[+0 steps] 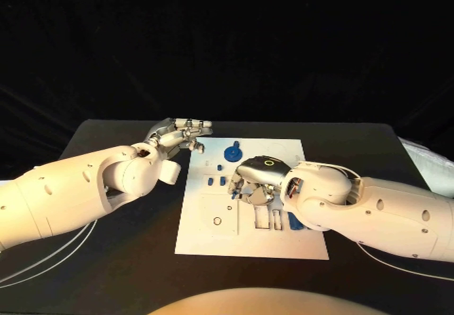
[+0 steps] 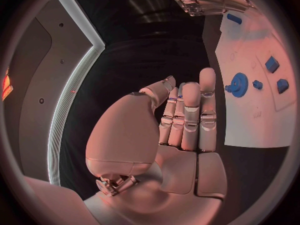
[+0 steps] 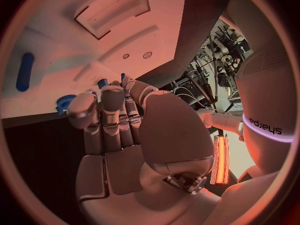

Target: Assemble the parts on the task board

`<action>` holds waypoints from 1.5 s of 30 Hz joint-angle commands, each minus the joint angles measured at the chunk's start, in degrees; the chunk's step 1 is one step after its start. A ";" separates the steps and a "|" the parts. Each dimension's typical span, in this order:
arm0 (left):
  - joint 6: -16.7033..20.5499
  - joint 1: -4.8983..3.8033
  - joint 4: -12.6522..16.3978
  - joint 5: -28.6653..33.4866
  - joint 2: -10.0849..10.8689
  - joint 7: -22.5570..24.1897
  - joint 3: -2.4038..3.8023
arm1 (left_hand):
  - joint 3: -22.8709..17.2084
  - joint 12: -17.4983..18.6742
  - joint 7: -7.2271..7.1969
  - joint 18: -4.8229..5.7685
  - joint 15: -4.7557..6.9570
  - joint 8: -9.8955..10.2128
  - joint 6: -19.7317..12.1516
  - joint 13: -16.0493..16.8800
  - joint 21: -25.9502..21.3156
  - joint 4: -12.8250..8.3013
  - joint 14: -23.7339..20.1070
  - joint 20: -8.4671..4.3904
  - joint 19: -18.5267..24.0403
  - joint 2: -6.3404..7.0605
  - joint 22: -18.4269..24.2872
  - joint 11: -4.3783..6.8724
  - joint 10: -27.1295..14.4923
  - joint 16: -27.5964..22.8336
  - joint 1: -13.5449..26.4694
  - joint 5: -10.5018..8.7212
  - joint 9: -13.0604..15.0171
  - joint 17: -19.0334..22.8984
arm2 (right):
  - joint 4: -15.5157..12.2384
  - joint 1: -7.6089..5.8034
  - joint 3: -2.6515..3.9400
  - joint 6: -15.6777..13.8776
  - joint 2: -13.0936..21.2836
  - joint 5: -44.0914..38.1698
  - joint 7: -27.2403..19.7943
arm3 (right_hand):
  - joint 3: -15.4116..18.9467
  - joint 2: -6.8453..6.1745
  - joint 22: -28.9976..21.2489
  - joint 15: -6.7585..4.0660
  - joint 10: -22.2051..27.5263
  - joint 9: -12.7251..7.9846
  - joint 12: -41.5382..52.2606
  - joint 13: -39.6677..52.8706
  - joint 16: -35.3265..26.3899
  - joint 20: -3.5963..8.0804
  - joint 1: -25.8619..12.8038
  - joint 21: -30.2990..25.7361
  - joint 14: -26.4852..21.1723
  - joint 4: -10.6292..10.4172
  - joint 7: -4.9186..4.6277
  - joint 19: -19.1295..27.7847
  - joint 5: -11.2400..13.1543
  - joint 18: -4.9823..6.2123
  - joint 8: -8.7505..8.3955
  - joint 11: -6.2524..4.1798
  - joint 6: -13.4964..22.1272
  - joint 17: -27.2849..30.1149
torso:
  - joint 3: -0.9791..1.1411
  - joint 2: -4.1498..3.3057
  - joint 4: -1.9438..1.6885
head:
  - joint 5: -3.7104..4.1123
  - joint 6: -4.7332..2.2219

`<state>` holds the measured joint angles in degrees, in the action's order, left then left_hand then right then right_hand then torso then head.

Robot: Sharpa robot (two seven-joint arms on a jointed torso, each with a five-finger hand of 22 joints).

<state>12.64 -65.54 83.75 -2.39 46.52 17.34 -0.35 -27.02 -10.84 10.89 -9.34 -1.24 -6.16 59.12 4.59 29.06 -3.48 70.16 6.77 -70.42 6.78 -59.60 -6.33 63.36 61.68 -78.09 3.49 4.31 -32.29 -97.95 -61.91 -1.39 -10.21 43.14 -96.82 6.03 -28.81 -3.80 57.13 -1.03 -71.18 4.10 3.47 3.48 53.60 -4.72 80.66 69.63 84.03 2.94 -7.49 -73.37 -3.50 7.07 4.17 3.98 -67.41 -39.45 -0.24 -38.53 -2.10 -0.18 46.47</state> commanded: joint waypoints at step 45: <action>-0.86 -0.01 0.63 0.05 -0.67 0.11 0.03 | 0.29 -0.38 -0.07 -1.07 -0.11 -0.26 -0.53 -0.09 -0.26 -0.10 -0.19 0.12 -0.06 0.00 0.10 -0.18 -0.42 0.08 -0.61 -0.04 0.00 -0.01 | 4.23 2.50 -0.53 8.53 -4.91 -4.85 2.10 | 0.50 -0.85 0.81 0.18 0.82 -0.04 0.17 0.10 1.78 -0.43 -2.82 0.93 0.18 -0.28 -0.31 -0.09 -0.39 -0.41 -0.39 0.05 0.55 -1.02 | 0.12 0.02 0.09 | -1.79 1.79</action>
<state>12.57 -65.54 84.25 -2.40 45.97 17.19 -0.36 -27.03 -10.84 10.70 -9.34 -1.25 -6.16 58.93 4.59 29.06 -3.48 70.16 6.77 -70.42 6.79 -59.55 -6.53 63.16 61.68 -78.09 3.49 4.30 -32.24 -93.89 -59.65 -1.64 -4.83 38.31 -100.56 7.12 -28.66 -4.77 57.87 -1.03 -70.75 4.02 3.95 3.68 55.16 -4.93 78.43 70.30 84.03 2.52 -7.66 -73.57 -3.68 7.08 3.83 4.14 -67.01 -40.39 -0.08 -38.54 -2.02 -1.97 48.18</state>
